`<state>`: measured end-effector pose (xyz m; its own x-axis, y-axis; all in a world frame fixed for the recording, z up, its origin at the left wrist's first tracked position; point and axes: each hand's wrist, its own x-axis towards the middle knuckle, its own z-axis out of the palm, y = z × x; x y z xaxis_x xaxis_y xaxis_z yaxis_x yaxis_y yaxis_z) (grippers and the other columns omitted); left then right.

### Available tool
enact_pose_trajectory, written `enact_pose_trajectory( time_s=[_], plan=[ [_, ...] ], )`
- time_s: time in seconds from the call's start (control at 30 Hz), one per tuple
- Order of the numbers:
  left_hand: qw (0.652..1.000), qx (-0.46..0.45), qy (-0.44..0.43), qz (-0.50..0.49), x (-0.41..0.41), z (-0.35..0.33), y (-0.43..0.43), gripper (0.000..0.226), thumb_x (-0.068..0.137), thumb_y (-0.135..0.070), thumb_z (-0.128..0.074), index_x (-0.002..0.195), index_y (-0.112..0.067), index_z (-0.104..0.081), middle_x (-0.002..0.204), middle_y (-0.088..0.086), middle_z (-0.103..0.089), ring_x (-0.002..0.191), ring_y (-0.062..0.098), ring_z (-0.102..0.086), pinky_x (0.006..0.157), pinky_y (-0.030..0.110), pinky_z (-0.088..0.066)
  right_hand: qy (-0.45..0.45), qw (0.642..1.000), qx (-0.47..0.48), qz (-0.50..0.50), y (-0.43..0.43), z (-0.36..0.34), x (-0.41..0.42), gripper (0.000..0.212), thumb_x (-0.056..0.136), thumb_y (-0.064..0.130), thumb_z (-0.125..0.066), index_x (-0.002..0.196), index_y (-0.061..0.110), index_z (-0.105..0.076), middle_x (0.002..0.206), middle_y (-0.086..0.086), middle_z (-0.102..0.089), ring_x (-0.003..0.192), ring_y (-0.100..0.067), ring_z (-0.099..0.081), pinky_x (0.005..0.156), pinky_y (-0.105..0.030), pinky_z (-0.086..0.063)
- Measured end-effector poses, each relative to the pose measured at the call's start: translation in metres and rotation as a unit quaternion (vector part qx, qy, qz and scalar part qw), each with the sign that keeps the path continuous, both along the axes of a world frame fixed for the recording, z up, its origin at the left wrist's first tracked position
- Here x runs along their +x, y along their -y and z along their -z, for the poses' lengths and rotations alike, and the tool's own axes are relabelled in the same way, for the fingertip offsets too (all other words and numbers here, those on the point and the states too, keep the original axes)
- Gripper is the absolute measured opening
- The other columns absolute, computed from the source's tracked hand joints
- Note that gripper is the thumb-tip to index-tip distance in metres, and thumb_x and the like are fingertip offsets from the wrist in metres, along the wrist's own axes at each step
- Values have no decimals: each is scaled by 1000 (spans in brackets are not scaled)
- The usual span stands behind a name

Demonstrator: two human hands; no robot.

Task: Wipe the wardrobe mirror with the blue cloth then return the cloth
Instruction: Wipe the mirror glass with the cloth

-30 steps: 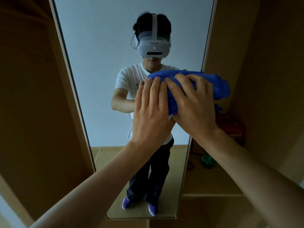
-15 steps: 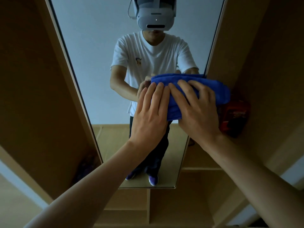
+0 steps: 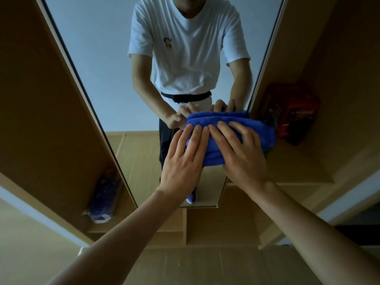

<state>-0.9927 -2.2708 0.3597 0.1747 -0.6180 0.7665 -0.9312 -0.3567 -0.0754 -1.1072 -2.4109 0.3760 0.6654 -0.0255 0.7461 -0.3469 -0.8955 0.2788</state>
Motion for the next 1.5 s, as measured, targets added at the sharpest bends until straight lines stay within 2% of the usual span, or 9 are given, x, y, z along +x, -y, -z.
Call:
enact_pose_trajectory(
  time_s=[0.1,0.4,0.67,0.77,0.87,0.97,1.1,1.23,1.5],
  plan=[
    [999,38,-23,-5,-2,24,-5,71,91,-16,-75,151,2,-41,151,22,-48,144,41,-41,114,54,-39,-10,1000,11,-4,-1,27,-1,51,97,11,-50,148,15,-47,146,-7,-52,128,-34,-48,103,-47,-39],
    [988,124,-92,-7,-10,99,-17,71,90,-13,-74,151,2,-41,152,22,-47,144,39,-41,118,51,-37,-60,994,90,-24,-6,117,-3,50,107,19,-17,147,15,-47,145,-7,-50,127,-33,-47,104,-46,-36],
    [978,163,-132,-16,-17,173,-18,68,90,-16,-71,150,1,-43,150,21,-49,142,37,-45,118,44,-31,-89,989,118,-24,-6,198,-7,44,106,13,-32,145,16,-50,143,-6,-53,125,-32,-51,105,-46,-37],
    [976,161,-148,-18,-19,196,-17,65,93,-15,-62,152,1,-40,152,21,-47,144,38,-42,117,45,-36,-81,990,111,-25,-4,219,-9,44,100,14,-54,144,18,-51,142,-4,-55,125,-30,-51,104,-46,-39],
    [968,182,-172,-19,-22,218,-17,61,96,-15,-50,153,1,-37,154,21,-45,145,38,-39,115,46,-38,-84,990,110,-23,-3,239,-12,41,101,19,-56,142,18,-54,140,-4,-58,124,-29,-52,103,-45,-41],
    [960,205,-189,-15,-23,243,-18,65,92,-14,-57,152,1,-38,153,21,-46,144,37,-42,116,46,-39,-113,986,124,-18,-6,264,-14,38,105,18,-48,143,17,-54,141,-5,-57,124,-30,-53,103,-46,-42],
    [942,260,-215,-10,-23,273,-16,74,85,-16,-75,149,2,-44,150,20,-50,141,35,-47,116,47,-41,-164,976,142,6,-10,300,-14,48,95,17,-67,141,16,-56,138,-5,-59,121,-31,-58,103,-46,-46],
    [923,297,-244,-14,-23,292,-15,69,85,-12,-74,147,2,-47,148,19,-53,139,34,-49,114,46,-43,-218,959,179,9,-13,320,-12,49,92,14,-68,139,14,-57,136,-7,-60,122,-30,-58,105,-45,-47],
    [888,336,-314,-13,-26,304,-12,64,98,-10,-52,158,-4,-29,160,12,-37,153,29,-26,125,40,-24,-269,919,286,25,-24,329,-11,60,79,3,-76,136,11,-60,133,-8,-62,122,-29,-59,107,-42,-48]
  ],
)
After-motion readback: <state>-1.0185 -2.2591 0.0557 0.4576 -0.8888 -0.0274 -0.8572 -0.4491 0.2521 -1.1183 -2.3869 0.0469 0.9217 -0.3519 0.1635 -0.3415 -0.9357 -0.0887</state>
